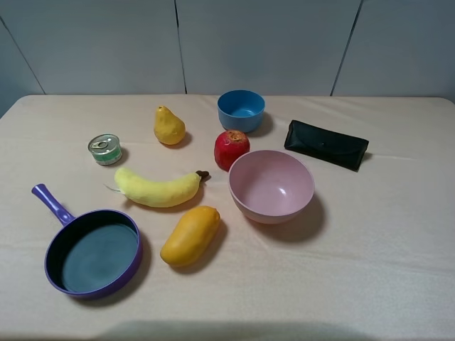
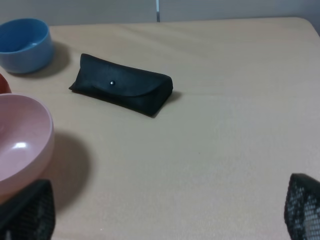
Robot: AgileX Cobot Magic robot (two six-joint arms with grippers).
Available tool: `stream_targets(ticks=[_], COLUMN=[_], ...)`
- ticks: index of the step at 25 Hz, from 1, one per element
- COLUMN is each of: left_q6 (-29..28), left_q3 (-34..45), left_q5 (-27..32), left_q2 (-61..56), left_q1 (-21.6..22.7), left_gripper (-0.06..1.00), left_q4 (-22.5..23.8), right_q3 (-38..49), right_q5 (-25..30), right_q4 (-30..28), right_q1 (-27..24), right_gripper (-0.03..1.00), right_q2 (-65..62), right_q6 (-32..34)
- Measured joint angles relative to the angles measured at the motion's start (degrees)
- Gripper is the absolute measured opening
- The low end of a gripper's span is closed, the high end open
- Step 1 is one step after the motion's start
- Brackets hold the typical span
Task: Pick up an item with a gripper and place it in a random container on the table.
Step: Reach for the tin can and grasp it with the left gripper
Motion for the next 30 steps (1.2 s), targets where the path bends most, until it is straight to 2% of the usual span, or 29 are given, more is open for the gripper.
stream_targets(ticks=[30], left_q6=[0.1], left_q3=[-0.5], left_q5=[-0.5], left_q2=[0.0], left_q1=[0.0], left_gripper=[0.99], left_q4=[0.1], right_q3=[0.0], right_q5=[0.0], right_q4=[0.0], right_q1=[0.0], right_gripper=[0.69], right_q2=[0.0], right_q6=[0.0])
